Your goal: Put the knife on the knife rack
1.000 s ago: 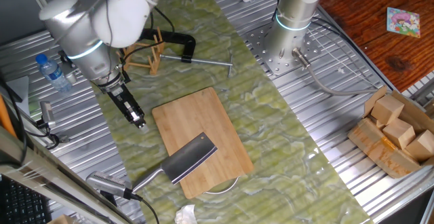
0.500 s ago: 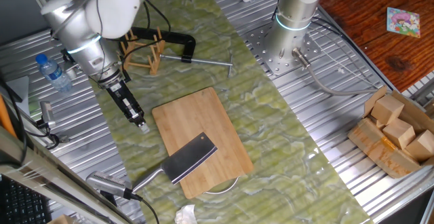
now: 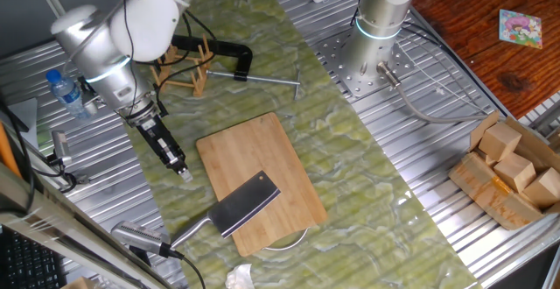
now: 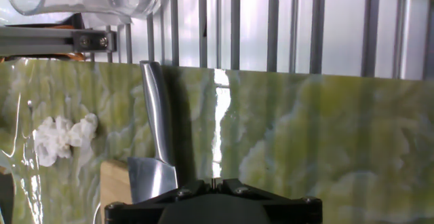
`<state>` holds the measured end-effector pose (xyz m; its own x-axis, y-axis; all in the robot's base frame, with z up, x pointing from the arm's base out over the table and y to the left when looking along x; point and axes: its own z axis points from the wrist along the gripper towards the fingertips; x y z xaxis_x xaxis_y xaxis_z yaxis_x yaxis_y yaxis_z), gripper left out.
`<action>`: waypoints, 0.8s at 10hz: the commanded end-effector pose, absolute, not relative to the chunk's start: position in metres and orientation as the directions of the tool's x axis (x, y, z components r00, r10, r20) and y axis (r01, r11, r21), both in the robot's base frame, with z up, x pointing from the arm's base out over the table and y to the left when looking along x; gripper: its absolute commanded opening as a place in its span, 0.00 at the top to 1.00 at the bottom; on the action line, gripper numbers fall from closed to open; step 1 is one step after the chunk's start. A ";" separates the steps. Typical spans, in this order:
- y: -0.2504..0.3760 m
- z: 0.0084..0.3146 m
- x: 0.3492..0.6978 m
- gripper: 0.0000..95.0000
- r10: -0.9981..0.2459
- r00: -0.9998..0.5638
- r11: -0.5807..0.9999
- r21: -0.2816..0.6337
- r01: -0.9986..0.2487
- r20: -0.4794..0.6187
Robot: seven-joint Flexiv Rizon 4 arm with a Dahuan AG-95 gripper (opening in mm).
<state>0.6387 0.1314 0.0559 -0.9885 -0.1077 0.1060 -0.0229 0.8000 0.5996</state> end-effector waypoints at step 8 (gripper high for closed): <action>0.153 0.036 0.644 0.80 -0.096 -0.988 0.745 0.667 0.010 0.122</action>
